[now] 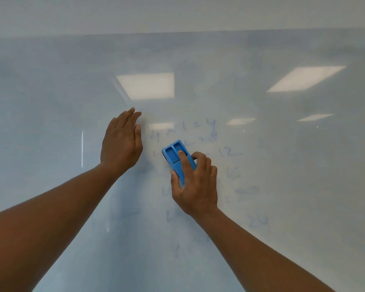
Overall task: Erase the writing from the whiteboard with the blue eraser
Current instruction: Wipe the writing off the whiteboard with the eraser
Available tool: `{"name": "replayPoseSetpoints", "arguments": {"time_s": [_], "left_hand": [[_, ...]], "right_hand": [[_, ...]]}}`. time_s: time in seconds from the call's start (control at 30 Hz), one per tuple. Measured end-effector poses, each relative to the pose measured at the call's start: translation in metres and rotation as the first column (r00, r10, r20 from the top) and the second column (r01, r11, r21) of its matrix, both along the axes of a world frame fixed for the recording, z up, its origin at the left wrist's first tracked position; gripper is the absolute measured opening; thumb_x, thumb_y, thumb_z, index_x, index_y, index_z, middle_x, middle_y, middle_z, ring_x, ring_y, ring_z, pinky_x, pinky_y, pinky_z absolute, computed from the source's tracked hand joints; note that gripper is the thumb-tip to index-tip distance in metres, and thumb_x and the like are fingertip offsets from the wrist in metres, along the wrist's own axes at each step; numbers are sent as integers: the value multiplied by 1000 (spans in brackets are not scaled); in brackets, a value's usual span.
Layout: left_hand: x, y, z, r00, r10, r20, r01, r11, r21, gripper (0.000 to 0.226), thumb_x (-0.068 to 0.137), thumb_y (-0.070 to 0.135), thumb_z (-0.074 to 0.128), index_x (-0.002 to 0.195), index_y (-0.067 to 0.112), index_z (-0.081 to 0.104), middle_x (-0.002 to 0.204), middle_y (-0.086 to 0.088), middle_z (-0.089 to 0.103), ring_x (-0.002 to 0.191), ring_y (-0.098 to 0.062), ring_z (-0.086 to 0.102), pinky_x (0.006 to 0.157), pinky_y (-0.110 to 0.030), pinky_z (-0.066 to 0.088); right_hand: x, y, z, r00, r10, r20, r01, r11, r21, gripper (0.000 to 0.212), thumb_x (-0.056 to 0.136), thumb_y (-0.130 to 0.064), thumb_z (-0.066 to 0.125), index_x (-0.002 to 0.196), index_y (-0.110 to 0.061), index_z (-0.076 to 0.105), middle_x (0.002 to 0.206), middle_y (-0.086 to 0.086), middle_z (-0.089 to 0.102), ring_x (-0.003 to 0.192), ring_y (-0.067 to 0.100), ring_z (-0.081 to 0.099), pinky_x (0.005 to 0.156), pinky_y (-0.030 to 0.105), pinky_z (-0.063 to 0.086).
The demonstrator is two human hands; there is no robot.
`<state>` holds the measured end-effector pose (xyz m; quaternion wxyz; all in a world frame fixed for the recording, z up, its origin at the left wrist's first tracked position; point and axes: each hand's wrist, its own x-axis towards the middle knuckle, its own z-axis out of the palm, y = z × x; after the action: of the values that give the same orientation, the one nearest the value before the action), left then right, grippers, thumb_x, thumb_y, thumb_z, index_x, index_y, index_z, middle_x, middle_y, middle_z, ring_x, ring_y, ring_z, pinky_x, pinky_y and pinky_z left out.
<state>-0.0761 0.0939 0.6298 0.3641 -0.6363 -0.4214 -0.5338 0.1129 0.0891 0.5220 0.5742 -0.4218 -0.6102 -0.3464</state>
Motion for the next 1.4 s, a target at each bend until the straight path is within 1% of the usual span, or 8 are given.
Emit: {"name": "replayPoseSetpoints", "arguments": {"time_s": [0.13, 0.3, 0.47, 0.67, 0.9, 1.1, 1.3, 1.4], "left_hand": [[-14, 9, 22, 1000, 14, -3, -14, 1000, -11, 46, 105, 26, 32, 149, 15, 38, 158, -5, 34, 146, -23, 28, 120, -41, 25], [-24, 26, 42, 994, 61, -86, -62, 998, -15, 55, 103, 37, 19, 154, 16, 26, 163, -4, 21, 151, -21, 14, 123, -40, 14], [-18, 40, 52, 998, 42, -53, -43, 999, -27, 60, 100, 40, 14, 157, 21, 14, 166, 0, 6, 152, -19, 0, 123, -41, 1], [-21, 47, 62, 999, 47, -26, -47, 999, 11, 58, 100, 36, 16, 157, 22, 17, 165, 1, 10, 152, -20, 4, 122, -43, 2], [-23, 52, 60, 996, 87, -31, -85, 995, 60, 57, 102, 37, 14, 157, 25, 14, 165, 3, 8, 152, -17, 2, 123, -40, 1], [-23, 56, 62, 993, 116, -34, -113, 990, 89, 56, 103, 35, 15, 157, 23, 15, 165, 1, 9, 152, -19, 4, 123, -42, 2], [-22, 57, 60, 994, 105, -43, -102, 992, 71, 55, 103, 36, 14, 157, 24, 12, 166, 2, 6, 152, -17, 0, 123, -40, -1], [-22, 57, 60, 993, 105, -47, -102, 992, 75, 54, 105, 34, 17, 157, 24, 13, 166, 1, 7, 152, -18, 1, 123, -41, 0]], "right_hand": [[-5, 4, 21, 1000, 0, 24, -1, 1000, 26, 49, 87, -35, 57, 133, -25, 50, 124, 13, 50, 99, 25, 48, 76, 39, 44], [-10, 13, 48, 996, -58, 71, 55, 997, 47, 45, 86, -33, 57, 130, -25, 57, 121, 15, 52, 97, 28, 49, 74, 40, 46], [-31, 23, 67, 987, -104, 123, 94, 992, 85, 42, 88, -33, 58, 129, -24, 58, 121, 15, 52, 95, 28, 49, 71, 40, 45], [-41, 30, 87, 975, -129, 180, 99, 981, 164, 38, 88, -32, 58, 125, -24, 60, 117, 16, 53, 90, 30, 48, 69, 40, 42], [-39, 31, 118, 994, -106, -14, 107, 979, 172, 43, 89, -31, 56, 132, -26, 56, 108, 13, 50, 85, 29, 43, 69, 41, 43], [-44, 33, 80, 972, -80, 220, 36, 980, 196, 45, 88, -31, 55, 133, -27, 57, 105, 13, 52, 86, 29, 45, 69, 42, 42], [-27, 33, 112, 989, -134, -60, 142, 977, 162, 40, 89, -30, 55, 129, -25, 59, 106, 14, 50, 86, 29, 44, 68, 42, 44], [-38, 33, 103, 989, -140, -49, 146, 975, 164, 41, 90, -31, 53, 130, -26, 58, 106, 14, 49, 87, 29, 43, 69, 41, 42]]}}
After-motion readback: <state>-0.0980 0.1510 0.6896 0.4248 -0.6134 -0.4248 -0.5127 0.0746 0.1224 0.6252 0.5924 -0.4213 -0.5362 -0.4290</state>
